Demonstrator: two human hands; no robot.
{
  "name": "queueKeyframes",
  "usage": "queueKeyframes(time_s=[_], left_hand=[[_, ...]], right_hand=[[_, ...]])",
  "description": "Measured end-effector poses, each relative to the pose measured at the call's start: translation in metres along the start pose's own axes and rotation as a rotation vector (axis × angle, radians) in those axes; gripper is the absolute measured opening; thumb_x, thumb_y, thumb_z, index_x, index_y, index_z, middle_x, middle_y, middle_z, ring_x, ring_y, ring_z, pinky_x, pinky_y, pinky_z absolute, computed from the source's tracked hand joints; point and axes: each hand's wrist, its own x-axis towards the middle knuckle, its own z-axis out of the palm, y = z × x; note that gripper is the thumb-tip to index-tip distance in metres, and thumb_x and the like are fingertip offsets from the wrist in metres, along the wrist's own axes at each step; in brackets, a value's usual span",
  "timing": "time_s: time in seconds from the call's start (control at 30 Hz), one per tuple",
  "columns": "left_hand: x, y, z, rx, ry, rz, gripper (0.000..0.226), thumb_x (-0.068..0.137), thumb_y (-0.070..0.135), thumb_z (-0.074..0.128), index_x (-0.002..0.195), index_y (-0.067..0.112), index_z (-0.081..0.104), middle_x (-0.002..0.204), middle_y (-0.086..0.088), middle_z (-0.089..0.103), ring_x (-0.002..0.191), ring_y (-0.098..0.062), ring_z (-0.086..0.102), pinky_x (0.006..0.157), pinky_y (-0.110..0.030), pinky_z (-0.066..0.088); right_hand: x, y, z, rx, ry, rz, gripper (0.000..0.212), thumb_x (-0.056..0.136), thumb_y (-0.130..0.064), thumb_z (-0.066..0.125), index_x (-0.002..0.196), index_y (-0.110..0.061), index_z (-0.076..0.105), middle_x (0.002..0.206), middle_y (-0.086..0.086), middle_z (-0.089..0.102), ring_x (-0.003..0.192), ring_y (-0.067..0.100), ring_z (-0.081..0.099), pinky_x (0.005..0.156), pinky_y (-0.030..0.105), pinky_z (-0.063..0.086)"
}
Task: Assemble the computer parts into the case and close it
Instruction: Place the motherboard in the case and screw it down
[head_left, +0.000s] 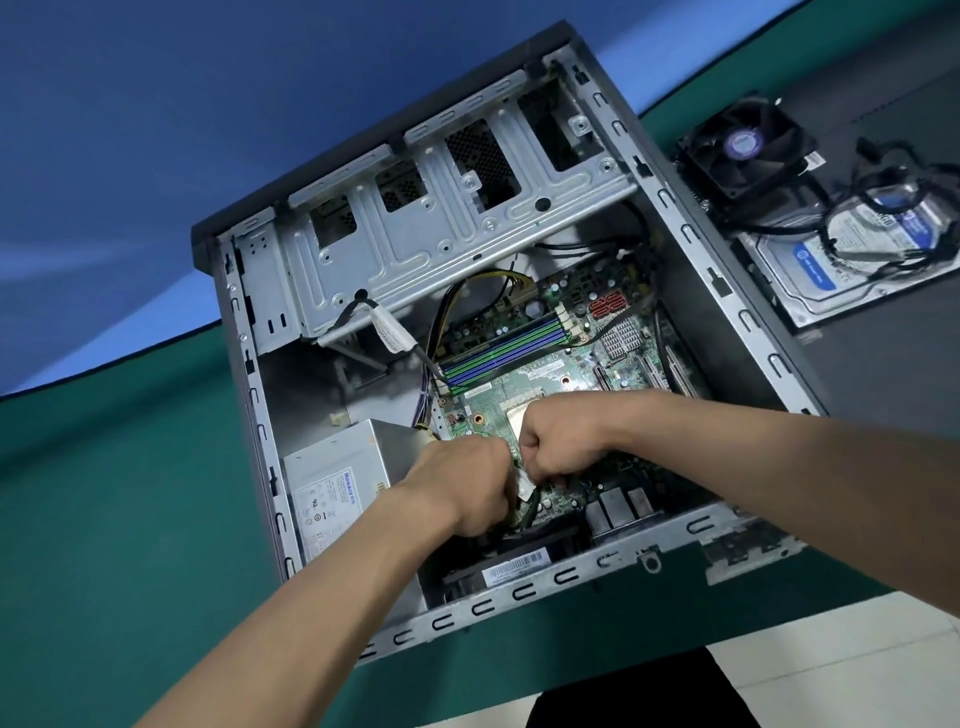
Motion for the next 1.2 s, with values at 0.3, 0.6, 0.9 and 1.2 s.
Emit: queueKeyframes(time_s=[0.3,0.6,0.9,1.2], left_hand=[[-0.006,0.012,-0.006,0.138,0.048,0.034,0.014,0.089,0.026,0.055,0.083,0.021,0.043,0.108,-0.01,0.064,0.105,-0.028,0.059,0.071,-0.029,0.032],[-0.013,0.008,-0.004,0.126,0.069,0.089,0.011,0.092,0.023,0.052,0.088,0.015,0.058,0.104,-0.012,0.064,0.101,-0.029,0.058,0.07,-0.029,0.032],[-0.015,0.009,-0.005,0.127,0.068,0.057,0.02,0.093,0.024,0.051,0.077,0.019,0.04,0.104,-0.009,0.064,0.102,-0.027,0.057,0.073,-0.031,0.036],[-0.009,0.013,-0.001,0.164,0.037,0.061,0.013,0.095,0.027,0.049,0.091,0.016,0.053,0.108,-0.009,0.064,0.104,-0.027,0.058,0.075,-0.031,0.037]], right_hand=[[-0.003,-0.003,-0.001,-0.022,0.018,-0.017,0.012,0.088,-0.009,0.059,0.086,-0.007,0.071,0.087,0.012,0.073,0.069,0.021,0.059,0.078,0.037,0.056],[0.0,-0.001,-0.002,-0.03,0.02,-0.009,0.014,0.088,-0.012,0.059,0.089,-0.003,0.07,0.084,0.01,0.072,0.068,0.021,0.059,0.076,0.037,0.056],[0.001,0.0,-0.002,-0.008,0.042,0.002,0.018,0.088,-0.015,0.06,0.09,0.0,0.07,0.081,0.011,0.071,0.066,0.021,0.06,0.076,0.041,0.057],[0.001,-0.001,-0.002,-0.017,0.02,-0.007,0.01,0.083,-0.013,0.059,0.079,-0.007,0.066,0.083,0.013,0.073,0.065,0.023,0.058,0.075,0.044,0.056]])
